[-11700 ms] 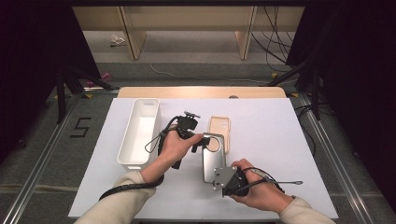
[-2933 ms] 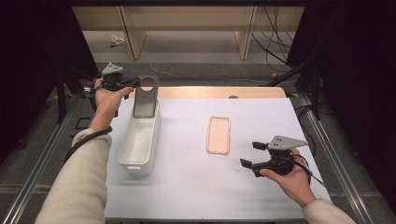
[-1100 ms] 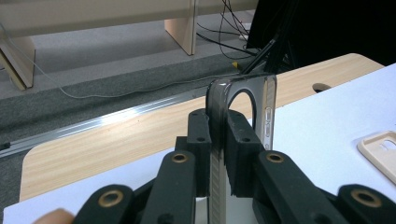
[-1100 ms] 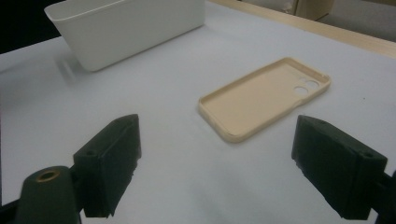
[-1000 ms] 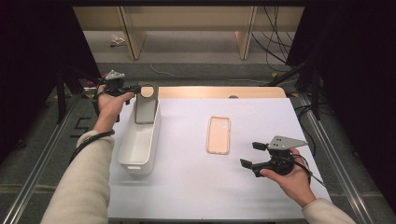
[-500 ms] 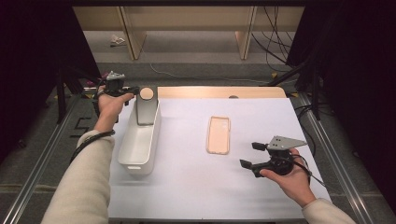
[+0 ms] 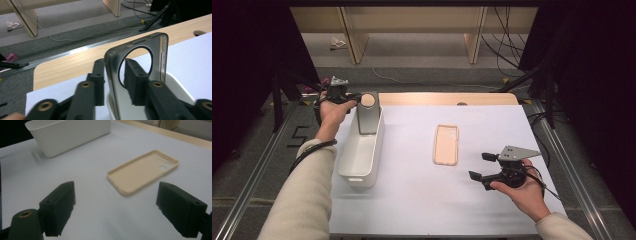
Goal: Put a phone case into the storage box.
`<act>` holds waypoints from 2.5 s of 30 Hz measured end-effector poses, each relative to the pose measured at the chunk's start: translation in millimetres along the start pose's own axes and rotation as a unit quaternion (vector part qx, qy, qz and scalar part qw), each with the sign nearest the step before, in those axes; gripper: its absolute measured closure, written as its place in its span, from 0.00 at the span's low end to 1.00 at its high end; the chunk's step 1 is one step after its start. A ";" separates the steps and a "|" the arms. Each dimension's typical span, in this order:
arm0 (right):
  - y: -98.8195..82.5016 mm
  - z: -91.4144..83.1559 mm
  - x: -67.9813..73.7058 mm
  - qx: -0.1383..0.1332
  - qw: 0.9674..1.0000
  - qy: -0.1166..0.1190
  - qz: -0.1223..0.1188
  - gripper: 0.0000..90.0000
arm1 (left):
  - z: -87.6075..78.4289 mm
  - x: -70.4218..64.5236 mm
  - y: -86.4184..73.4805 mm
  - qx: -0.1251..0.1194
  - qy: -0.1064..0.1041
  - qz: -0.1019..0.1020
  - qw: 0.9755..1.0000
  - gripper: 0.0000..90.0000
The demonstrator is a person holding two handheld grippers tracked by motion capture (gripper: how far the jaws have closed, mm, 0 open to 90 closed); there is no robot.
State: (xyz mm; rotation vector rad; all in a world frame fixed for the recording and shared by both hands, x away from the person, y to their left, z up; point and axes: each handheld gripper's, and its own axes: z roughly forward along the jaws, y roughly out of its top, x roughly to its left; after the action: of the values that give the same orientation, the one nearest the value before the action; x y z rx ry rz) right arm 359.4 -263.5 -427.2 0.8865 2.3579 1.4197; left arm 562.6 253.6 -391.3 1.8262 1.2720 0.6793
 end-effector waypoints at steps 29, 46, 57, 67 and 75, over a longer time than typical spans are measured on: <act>0.6 1.3 -0.8 0.002 1.000 -0.005 0.002 0.18 | -54.7 -19.5 -14.5 -0.007 0.018 -0.005 1.000 0.00; 1.8 2.4 -2.2 0.003 1.000 -0.011 0.003 0.18 | -110.4 -98.4 -56.0 -0.054 -0.098 0.028 0.993 0.05; 3.0 2.6 -1.5 0.006 1.000 -0.009 0.003 0.18 | -128.0 -155.3 -88.9 -0.085 -0.145 0.066 0.984 0.03; 5.9 6.3 -1.0 0.004 1.000 -0.007 -0.001 0.18 | -135.7 -170.0 -117.8 -0.083 -0.144 0.107 0.980 0.02; 6.3 7.0 -1.5 0.004 1.000 -0.007 -0.002 0.18 | -133.0 -172.3 -123.2 -0.080 -0.150 0.109 0.979 0.02</act>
State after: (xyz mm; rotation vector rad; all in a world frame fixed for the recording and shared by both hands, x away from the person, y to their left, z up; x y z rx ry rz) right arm 366.4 -257.3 -425.4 0.8904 2.3559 1.3995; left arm 334.6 155.0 -420.8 1.8666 0.8065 0.5777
